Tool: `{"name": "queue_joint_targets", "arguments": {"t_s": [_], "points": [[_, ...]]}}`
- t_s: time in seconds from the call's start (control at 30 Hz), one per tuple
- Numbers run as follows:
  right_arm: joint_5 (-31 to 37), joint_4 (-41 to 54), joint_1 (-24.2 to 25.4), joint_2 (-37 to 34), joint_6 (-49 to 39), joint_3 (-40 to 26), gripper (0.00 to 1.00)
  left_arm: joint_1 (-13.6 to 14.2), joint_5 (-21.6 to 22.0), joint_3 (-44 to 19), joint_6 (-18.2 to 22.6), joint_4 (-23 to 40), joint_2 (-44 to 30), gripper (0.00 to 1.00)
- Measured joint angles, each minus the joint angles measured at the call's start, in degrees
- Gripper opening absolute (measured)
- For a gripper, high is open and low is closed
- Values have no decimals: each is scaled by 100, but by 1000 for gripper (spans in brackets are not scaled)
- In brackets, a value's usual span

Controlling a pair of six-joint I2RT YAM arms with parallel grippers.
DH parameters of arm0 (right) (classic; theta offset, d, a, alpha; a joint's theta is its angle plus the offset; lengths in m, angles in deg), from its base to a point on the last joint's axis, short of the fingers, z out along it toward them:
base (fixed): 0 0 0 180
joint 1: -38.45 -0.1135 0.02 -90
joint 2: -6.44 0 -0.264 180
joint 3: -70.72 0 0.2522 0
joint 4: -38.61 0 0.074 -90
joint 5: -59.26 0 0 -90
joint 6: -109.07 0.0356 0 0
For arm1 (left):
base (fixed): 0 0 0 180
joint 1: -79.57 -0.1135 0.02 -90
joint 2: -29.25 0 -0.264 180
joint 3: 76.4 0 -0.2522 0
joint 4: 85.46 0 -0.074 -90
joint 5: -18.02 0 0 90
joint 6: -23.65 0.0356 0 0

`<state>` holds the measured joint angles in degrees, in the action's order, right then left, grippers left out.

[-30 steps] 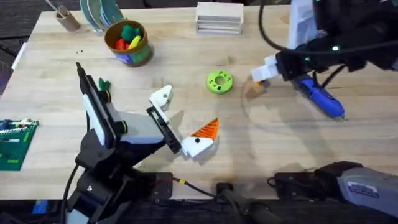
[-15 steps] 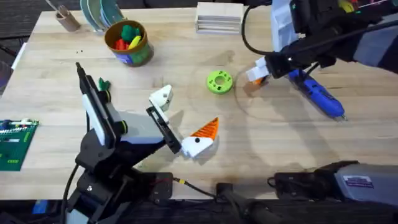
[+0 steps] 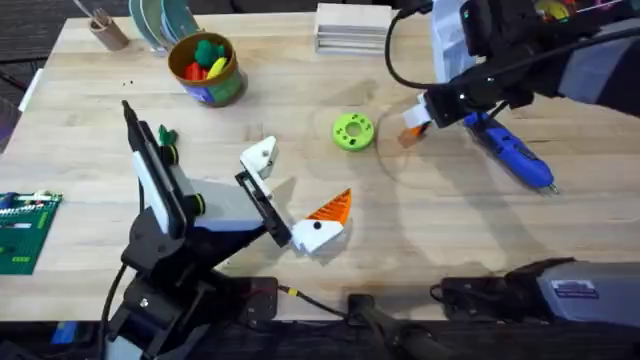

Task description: Pick up the gripper from the table and insert it into the empty holder that is missing its gripper. Then pick up a screw, insert it into the mounting hole, and use the screwdriver to tighten it. Finally, clean up the table by picking up the vegetable and placing it into the bucket.

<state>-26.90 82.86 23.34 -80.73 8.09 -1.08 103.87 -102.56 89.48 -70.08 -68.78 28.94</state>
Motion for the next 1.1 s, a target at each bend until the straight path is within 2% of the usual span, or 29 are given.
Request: {"name": "queue_joint_targets", "arguments": {"t_s": [0.07,0.27,0.5,0.63,0.83,1.1], "points": [[0,2,0,-50,2,0,502,0,0,0,0,0,2,992],[1,0,0,-58,-2,0,350,0,0,0,0,0,2,993],[2,4,0,-52,-18,0,29,0,2,0,0,0,2,993],[2,71,0,75,-20,0,22,0,0,0,0,0,0,993],[30,187,0,626,-20,0,20,0,0,0,0,0,2,993],[10,842,0,1777,205,-1,18,0,2,0,0,0,0,993]]}}
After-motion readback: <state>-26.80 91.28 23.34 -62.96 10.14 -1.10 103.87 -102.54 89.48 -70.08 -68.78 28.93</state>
